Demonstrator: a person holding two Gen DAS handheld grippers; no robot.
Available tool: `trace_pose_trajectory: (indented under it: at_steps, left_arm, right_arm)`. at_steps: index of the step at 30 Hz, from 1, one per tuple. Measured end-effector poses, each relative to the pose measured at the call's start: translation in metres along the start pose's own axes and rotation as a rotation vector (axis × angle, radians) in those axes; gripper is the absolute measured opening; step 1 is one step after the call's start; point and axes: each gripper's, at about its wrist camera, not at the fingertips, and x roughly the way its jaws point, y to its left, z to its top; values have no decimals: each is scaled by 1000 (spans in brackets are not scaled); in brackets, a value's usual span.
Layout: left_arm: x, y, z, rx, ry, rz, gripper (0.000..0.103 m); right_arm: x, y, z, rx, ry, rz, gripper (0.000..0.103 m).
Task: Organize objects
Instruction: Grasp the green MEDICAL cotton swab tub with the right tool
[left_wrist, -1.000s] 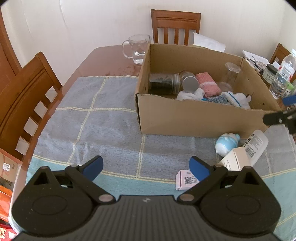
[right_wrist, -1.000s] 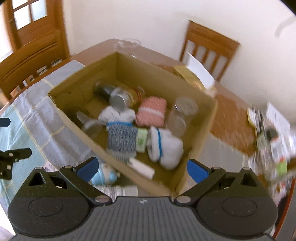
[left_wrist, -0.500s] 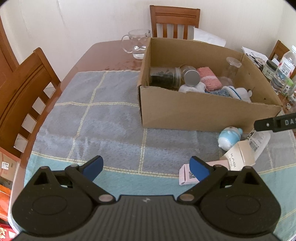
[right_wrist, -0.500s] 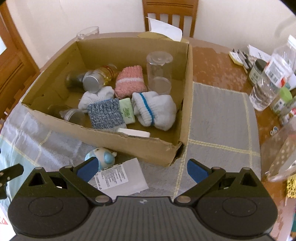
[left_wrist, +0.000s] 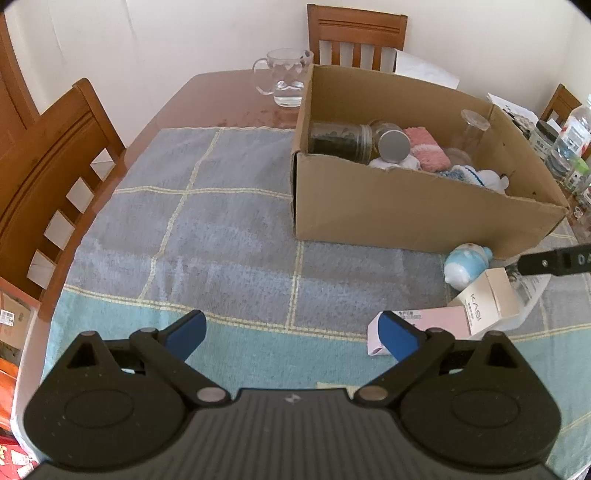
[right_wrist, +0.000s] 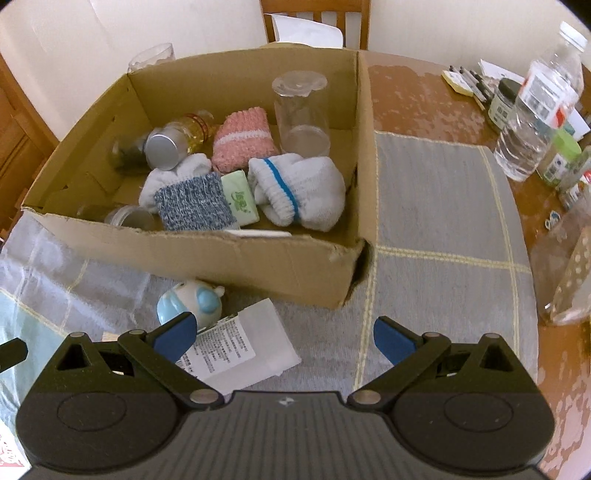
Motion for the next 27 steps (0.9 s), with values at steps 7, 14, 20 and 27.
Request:
trace_pose_trajectory:
  at_steps: [7,14,20,27]
  left_arm:
    - [0,-4,0,9,-6,-20,99]
    - [0,-10,-1,21,1,-35,99]
    - [-2,-15,-3,38,5,-53,99]
    - [1,-19,-7,47,32,-78,99]
  right_arm:
    - [-5,-9,-20,-24,38,-64,103]
    - [-11,-15,-38,-46,52,-3,103]
    - [-4,10,-47,-179,83,69,103]
    - [21,28,-57,-284,103,2,103]
